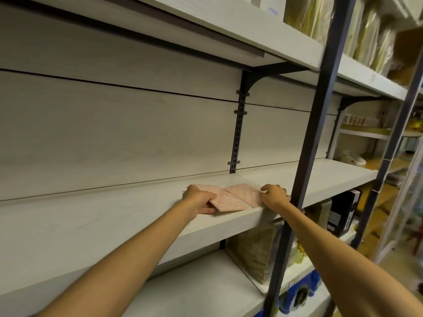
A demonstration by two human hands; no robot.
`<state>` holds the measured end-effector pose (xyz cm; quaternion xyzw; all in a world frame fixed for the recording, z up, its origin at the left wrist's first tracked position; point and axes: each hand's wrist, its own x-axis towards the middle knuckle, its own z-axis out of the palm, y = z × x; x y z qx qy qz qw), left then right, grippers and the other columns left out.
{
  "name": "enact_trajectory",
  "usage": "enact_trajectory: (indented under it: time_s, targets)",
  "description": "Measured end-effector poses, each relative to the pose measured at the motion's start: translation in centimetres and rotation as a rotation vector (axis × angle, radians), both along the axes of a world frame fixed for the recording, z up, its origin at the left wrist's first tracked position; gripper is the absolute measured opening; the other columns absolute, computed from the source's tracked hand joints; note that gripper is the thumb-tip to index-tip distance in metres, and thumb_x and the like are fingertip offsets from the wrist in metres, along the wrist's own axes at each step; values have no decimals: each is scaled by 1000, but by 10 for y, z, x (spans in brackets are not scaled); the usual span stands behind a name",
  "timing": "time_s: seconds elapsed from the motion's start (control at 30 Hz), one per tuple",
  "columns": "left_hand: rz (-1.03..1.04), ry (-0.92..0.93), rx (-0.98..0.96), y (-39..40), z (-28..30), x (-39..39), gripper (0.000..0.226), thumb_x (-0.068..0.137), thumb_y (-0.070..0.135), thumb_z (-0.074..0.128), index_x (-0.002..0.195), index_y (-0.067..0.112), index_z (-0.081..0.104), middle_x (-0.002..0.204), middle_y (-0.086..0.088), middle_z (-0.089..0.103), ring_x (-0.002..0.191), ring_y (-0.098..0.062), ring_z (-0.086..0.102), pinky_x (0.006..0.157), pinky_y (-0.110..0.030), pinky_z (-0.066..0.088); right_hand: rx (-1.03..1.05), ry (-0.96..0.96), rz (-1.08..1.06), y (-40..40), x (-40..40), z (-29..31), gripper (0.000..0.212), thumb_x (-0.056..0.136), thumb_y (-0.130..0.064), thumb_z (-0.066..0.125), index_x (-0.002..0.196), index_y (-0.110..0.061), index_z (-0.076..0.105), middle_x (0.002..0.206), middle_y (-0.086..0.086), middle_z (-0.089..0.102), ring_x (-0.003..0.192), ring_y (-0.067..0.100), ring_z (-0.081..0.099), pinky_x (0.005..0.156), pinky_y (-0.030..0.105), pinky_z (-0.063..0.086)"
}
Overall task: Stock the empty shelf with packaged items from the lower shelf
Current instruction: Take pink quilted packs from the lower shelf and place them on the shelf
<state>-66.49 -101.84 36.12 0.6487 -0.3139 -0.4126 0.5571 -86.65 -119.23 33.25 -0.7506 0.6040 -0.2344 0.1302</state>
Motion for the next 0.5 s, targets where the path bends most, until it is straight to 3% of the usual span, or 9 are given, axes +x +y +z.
enact_trajectory:
  time_s: [0.1, 0.17, 0.3, 0.4, 0.5]
  targets:
    - [25, -389, 98, -5, -3, -1, 34, 88, 28, 72, 107, 1, 65, 82, -11, 72, 50, -19, 63, 46, -26, 52, -46, 29, 3, -4, 1, -4, 33, 98, -23, 49, 126, -31, 62, 130, 7, 59, 123, 31, 47, 107, 50, 37]
    - [11, -649, 156, -7, -3, -3, 40, 87, 45, 66, 99, 6, 67, 74, -6, 71, 53, -18, 63, 50, -25, 48, -62, 42, 0, -7, -1, -8, 30, 98, -29, 49, 123, -35, 65, 129, 8, 58, 119, 31, 48, 103, 48, 43]
    - [-47, -1112, 241, -13, -8, -7, 63, 89, 64, 50, 128, 16, 60, 124, -6, 65, 109, -26, 61, 77, -30, 42, -77, -7, 5, -12, -5, -15, 25, 98, -35, 53, 117, -37, 69, 128, 9, 57, 116, 31, 50, 101, 45, 49]
    - [-117, -1248, 295, -18, -11, -3, 71, 89, 70, 43, 136, 18, 57, 133, -8, 60, 118, -29, 55, 86, -35, 41, -83, -58, 12, -14, -6, -19, 25, 96, -28, 57, 112, -39, 72, 129, 8, 56, 115, 31, 52, 101, 46, 50]
    - [-122, -1304, 342, -19, -10, -1, 76, 87, 71, 44, 140, 17, 50, 133, -8, 59, 117, -29, 55, 83, -35, 38, -93, -68, 13, -14, -6, -19, 26, 96, -25, 57, 111, -39, 72, 128, 8, 56, 115, 31, 52, 100, 46, 50]
